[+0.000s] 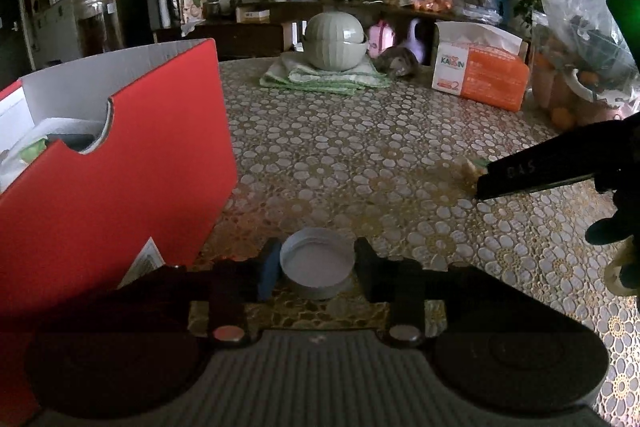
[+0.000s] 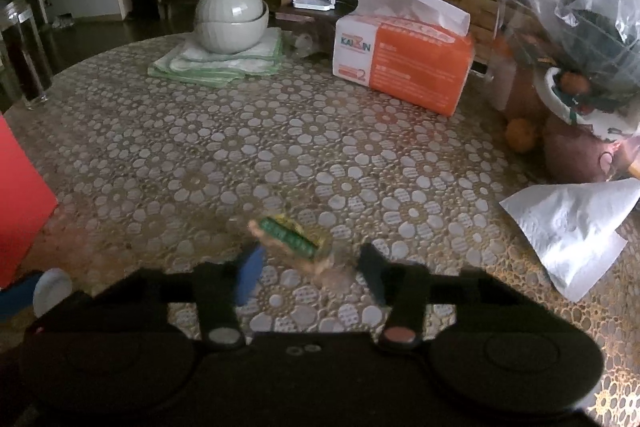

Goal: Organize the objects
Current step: 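Grasp the white bottle cap with the left tool while the right tool grasps the green-yellow snack bar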

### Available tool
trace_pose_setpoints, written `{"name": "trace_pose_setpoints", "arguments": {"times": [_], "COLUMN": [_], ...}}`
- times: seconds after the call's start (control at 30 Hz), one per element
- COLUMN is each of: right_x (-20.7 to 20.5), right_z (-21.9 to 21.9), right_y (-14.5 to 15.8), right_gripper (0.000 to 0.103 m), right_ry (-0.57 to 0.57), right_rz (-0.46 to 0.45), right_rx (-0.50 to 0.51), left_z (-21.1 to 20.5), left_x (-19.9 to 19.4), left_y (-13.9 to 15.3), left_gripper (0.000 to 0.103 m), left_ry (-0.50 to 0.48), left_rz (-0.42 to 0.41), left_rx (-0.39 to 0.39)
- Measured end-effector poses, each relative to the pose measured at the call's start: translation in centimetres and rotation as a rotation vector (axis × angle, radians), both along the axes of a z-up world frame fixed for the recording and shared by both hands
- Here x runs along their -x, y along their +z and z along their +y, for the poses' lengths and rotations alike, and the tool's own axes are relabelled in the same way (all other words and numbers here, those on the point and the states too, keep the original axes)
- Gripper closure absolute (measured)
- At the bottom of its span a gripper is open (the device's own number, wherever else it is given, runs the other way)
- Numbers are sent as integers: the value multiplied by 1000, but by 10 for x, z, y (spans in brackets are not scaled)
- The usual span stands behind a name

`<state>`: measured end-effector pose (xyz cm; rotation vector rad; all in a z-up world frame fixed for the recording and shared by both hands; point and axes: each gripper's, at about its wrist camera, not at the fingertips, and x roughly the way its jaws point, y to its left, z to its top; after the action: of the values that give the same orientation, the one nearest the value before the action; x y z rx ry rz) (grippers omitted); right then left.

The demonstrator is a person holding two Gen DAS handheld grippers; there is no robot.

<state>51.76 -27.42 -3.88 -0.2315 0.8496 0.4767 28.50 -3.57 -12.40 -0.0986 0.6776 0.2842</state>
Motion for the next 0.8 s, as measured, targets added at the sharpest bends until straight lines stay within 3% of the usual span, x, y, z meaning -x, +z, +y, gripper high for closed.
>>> {"name": "trace_pose_setpoints", "arguments": {"times": [0.07, 0.23, 0.6, 0.8], "right_x": [4, 29, 90, 72], "right_z": [1, -2, -7, -6], "right_y": [2, 12, 38, 52], "right_gripper": [77, 91, 97, 95], "right_ry": [-11, -18, 19, 51], "right_rz": [7, 32, 27, -26], "right_rx": [0, -41, -80, -55], "left_z": [1, 3, 4, 4], "left_x": [0, 2, 28, 41], "left_y": [0, 1, 11, 18], "left_gripper": [65, 65, 65, 65], "left_ry": [-8, -13, -48, -68], "left_rz": [4, 15, 45, 34], "left_rx": [-2, 4, 33, 34]}}
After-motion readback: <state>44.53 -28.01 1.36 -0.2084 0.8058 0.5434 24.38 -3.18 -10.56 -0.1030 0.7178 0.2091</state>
